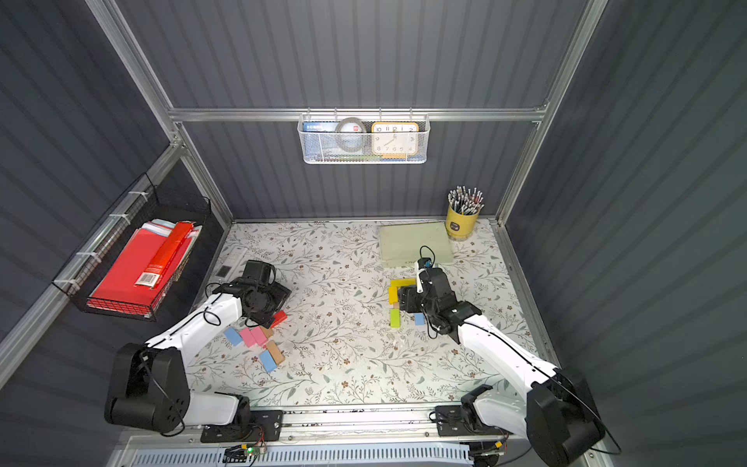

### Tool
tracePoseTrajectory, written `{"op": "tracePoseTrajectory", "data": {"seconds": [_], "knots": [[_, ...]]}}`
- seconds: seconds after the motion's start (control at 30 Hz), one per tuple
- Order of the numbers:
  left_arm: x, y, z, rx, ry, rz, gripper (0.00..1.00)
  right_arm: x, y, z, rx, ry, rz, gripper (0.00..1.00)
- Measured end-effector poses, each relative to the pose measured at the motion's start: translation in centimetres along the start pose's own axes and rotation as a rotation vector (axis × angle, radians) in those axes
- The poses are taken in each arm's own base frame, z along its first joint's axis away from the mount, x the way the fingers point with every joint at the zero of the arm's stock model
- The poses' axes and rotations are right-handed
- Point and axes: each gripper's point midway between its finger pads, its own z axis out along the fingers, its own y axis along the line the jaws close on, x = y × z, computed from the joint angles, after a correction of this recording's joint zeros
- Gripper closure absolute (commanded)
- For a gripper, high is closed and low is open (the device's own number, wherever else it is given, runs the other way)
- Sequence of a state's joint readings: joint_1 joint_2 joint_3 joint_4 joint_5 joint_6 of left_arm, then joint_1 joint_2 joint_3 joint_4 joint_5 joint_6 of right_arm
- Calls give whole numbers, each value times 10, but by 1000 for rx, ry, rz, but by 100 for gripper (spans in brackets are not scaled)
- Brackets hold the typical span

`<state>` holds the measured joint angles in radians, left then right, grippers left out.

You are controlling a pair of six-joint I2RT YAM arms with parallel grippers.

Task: Assemble the number 8 with building blocks
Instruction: Pick up the building block from the center of the board.

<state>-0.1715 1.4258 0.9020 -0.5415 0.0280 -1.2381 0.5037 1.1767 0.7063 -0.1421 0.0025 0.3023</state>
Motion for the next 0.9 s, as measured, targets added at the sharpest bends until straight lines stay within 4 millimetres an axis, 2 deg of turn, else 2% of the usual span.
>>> {"op": "tracePoseTrajectory", "data": {"seconds": [0.3,0.63,0.83,0.9], "knots": [[8,13,13,-54,55,-170,27,3,-1,-3,-1,-3,0,24],[-14,25,14,-76,16,-322,29,4,-2,-3,0,-2,0,24],[-6,41,41,-178,65,-327,33,4,-2,-3,0,-1,1,24],[-6,38,44,-182,79,-313,35,4,-2,-3,0,-1,0,24]]}}
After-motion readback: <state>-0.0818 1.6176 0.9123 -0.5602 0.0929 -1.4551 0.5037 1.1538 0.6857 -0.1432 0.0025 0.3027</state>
